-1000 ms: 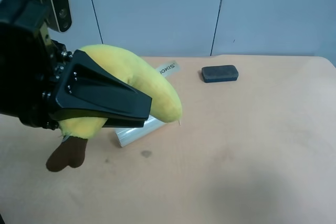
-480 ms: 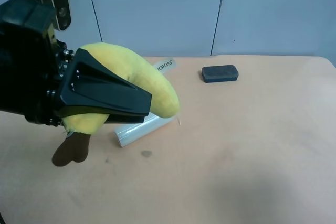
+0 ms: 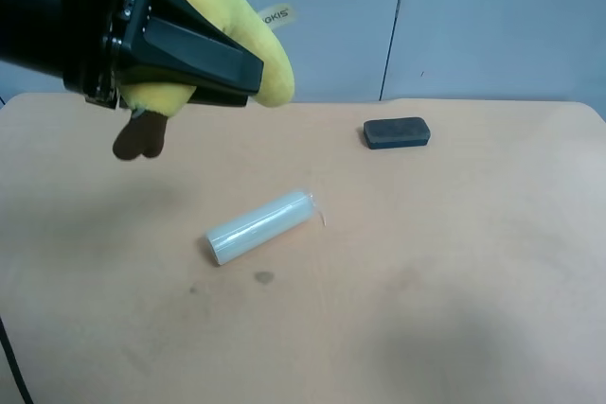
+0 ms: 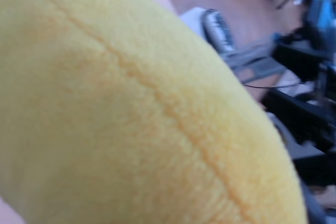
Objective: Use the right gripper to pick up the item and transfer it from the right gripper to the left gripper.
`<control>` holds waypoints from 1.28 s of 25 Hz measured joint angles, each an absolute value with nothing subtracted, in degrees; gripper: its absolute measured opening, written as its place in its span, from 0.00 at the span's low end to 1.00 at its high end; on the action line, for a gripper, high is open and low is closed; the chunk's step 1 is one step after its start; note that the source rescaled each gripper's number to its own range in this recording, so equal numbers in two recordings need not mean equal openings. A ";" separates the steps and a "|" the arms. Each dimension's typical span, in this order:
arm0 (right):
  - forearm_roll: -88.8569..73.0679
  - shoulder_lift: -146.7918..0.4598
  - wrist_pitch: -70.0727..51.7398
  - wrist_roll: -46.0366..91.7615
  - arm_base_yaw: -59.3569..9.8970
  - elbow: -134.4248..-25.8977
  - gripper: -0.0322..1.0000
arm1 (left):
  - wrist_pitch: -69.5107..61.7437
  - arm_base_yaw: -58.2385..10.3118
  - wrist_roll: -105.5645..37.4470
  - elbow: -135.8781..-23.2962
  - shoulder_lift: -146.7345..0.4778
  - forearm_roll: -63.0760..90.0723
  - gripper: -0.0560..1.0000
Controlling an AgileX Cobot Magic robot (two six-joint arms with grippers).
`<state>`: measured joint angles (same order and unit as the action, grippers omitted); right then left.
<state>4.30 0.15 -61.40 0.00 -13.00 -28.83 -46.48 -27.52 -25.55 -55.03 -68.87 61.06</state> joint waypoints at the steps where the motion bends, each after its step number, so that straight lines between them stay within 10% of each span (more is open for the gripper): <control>1: 4.30 0.15 -61.40 0.00 -13.00 -28.83 1.00 | -47.34 -25.86 -25.15 -56.42 -70.18 59.46 0.06; 21: 4.30 0.15 -61.40 0.00 -13.00 -28.83 1.00 | -52.17 9.01 -31.03 -67.18 -87.55 50.63 0.06; 32: 4.30 0.15 -61.40 0.00 -13.00 -28.83 1.00 | -50.35 15.48 -32.49 -67.18 -98.27 46.80 0.06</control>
